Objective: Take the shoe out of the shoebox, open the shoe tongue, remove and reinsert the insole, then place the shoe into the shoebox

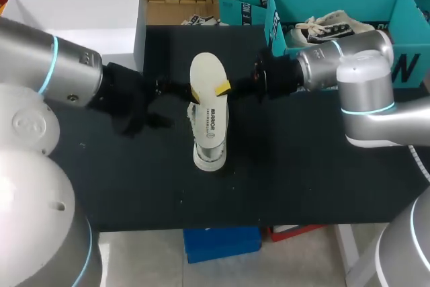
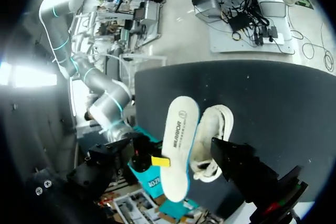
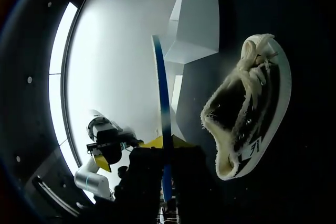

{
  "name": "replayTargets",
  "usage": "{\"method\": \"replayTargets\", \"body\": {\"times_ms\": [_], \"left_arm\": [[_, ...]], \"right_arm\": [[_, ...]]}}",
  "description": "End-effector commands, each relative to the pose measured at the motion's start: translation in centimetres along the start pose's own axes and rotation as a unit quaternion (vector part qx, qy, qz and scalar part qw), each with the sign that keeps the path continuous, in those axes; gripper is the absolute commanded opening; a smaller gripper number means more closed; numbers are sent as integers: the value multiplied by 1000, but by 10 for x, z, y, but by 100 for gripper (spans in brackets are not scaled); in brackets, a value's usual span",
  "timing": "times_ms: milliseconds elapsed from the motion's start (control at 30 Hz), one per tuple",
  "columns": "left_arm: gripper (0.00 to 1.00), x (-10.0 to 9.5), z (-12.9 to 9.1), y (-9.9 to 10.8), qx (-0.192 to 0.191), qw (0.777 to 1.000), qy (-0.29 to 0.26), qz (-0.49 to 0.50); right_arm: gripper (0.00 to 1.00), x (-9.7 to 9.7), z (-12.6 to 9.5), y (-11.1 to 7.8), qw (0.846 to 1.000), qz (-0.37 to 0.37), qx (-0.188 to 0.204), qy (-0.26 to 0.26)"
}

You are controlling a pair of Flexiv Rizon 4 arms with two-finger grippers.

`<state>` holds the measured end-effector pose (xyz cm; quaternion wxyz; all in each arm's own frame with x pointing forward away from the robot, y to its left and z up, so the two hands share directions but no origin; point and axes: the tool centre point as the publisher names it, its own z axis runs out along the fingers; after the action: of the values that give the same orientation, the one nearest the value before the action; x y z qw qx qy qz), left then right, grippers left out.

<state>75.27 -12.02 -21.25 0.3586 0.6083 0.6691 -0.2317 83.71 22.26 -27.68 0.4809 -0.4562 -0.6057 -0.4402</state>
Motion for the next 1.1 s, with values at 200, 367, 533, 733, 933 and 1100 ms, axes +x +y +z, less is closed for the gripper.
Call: {"method": "replayTargets", "body": {"times_ms": [200, 367, 533, 733, 933, 1100], "left_arm": [[100, -28, -1, 0, 21, 985, 170, -4], [100, -39, 5, -3, 25, 983, 181, -2], [100, -46, 16, -1, 35, 979, 202, 2], [100, -57, 24, 9, 37, 969, 245, 14], [100, -67, 24, 12, 49, 960, 273, 29], [100, -72, 23, 9, 54, 960, 271, 44]], "right_arm": [[0, -1, 1, 1, 1000, 0, 0, 0], [0, -1, 1, 1, 1000, 0, 0, 0], [0, -1, 1, 1, 1000, 0, 0, 0], [0, -1, 1, 1, 1000, 0, 0, 0], [0, -1, 1, 1, 1000, 0, 0, 0], [0, -1, 1, 1, 1000, 0, 0, 0]]}}
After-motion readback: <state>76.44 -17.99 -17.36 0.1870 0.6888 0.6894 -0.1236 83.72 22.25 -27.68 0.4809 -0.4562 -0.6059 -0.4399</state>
